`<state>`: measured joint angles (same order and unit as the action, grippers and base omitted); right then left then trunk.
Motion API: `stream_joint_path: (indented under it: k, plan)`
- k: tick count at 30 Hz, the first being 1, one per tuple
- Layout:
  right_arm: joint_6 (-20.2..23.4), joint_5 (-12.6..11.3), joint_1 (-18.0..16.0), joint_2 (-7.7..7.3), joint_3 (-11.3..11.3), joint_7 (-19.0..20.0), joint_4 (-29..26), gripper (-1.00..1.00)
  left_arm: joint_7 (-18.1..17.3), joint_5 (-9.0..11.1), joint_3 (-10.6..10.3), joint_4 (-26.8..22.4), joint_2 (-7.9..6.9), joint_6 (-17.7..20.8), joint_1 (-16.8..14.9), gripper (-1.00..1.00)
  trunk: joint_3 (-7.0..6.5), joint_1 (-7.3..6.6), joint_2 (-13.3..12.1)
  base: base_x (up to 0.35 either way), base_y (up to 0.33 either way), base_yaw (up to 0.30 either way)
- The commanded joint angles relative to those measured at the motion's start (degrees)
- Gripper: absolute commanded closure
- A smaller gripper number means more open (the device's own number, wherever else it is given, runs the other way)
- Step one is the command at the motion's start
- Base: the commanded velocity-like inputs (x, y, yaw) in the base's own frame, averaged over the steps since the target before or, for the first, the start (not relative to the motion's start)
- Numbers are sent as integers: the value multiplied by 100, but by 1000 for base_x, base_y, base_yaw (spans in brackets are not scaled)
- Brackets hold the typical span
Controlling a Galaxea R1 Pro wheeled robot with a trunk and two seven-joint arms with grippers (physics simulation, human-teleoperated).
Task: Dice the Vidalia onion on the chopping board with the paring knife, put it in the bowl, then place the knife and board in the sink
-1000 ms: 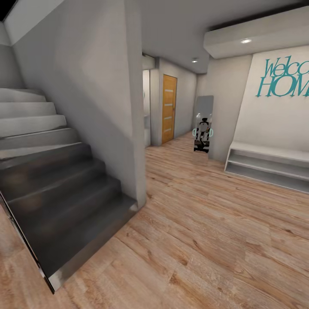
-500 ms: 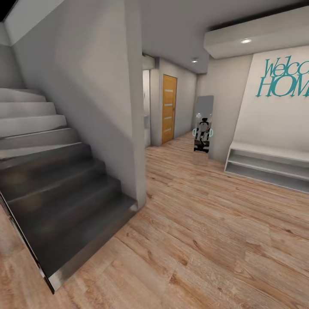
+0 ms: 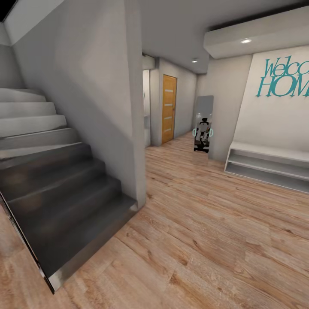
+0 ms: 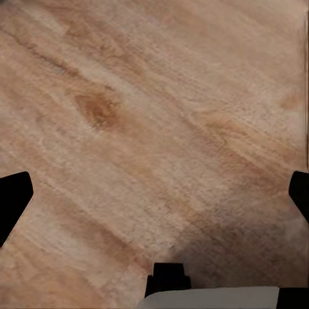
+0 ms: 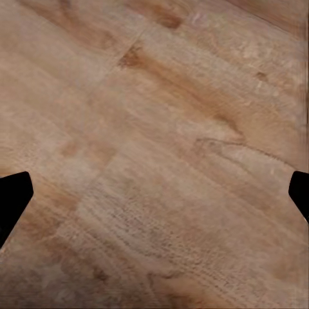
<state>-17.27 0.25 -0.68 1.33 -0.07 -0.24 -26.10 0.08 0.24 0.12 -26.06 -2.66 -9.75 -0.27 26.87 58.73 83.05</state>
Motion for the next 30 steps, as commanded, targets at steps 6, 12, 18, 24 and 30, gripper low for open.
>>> stream_joint_path:
  k: [6,12,18,24,30]
  plan:
    - [-19,3,-2,7,-1,-47,-647,-100,8,2,1,-431,17,-18,-7,-100,6,0,3,0,0,0]
    - [-336,-3,-2,15,1,-69,-847,-100,9,20,9,-481,-5,-103,-8,-100,6,0,3,0,0,0]
    - [-429,-27,-2,4,-1,-73,-753,-100,17,91,150,-389,-25,-503,-8,-100,6,0,3,0,0,0]
    - [-443,-33,-2,6,-16,-76,-516,-100,10,103,247,-84,-12,-632,-8,-100,6,0,3,-151,0,124]
    - [-444,-34,-2,5,-19,-81,-494,-100,10,107,272,-59,-7,-641,-8,-100,6,0,3,-325,0,256]
